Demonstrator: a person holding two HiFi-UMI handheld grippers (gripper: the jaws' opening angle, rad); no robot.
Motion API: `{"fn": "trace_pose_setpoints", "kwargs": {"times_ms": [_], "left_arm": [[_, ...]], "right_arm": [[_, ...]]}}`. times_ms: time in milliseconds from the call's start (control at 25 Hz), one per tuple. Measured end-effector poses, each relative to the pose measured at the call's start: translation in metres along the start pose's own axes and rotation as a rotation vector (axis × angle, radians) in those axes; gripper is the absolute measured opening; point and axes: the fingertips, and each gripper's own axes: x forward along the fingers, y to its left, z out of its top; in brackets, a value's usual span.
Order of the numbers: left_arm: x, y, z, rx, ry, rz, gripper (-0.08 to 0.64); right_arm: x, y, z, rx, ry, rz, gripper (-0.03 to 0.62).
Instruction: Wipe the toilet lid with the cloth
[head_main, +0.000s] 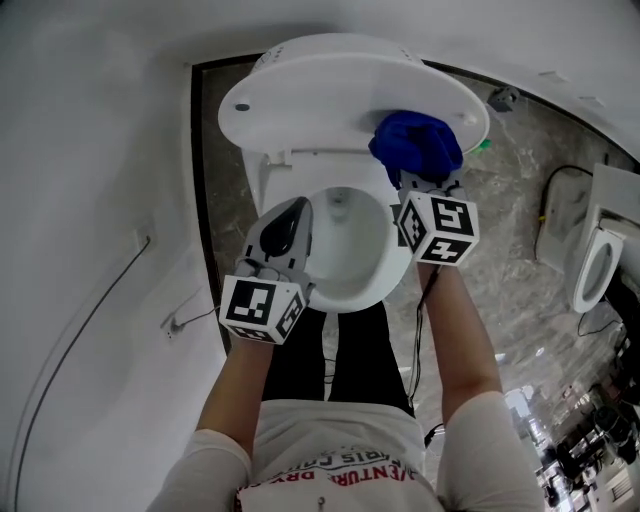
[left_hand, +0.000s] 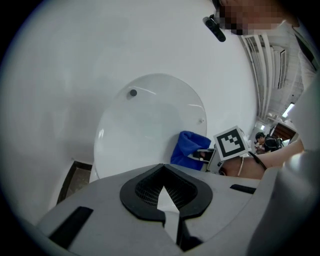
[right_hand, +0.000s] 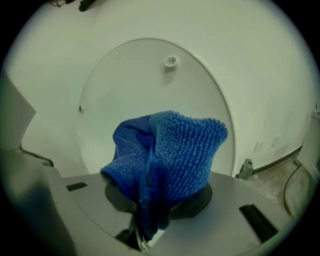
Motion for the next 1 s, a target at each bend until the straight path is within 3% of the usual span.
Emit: {"fn": "trace_pose_setpoints", "kwargs": {"times_ms": [360,680,800,1000], "left_arm": [[0.007,-0.012,-0.013,0.006,0.031,-0.015,0.006],[-0.001,-0.02,-0.015,0.014,0.032,-0.031,0.006],[-0.011,-0.015,-0.015,0.02,0.027,-0.032,0.006],[-0.034,0.019,-0.025,0.002,0.03,0.012,0.006]], "right_arm": [[-0.026,-0.04,-0.001,-0.016,0.004,-0.091,0.094],[-0.057,-0.056,-0.012,0.092,0.013,-0.201,0.094],[-0.053,-0.031,-0.022,0.056,0.037,-0.173,0.094],[-0.021,0.047,-0.039,-0.018,0.069,-0.037,0.094]]}}
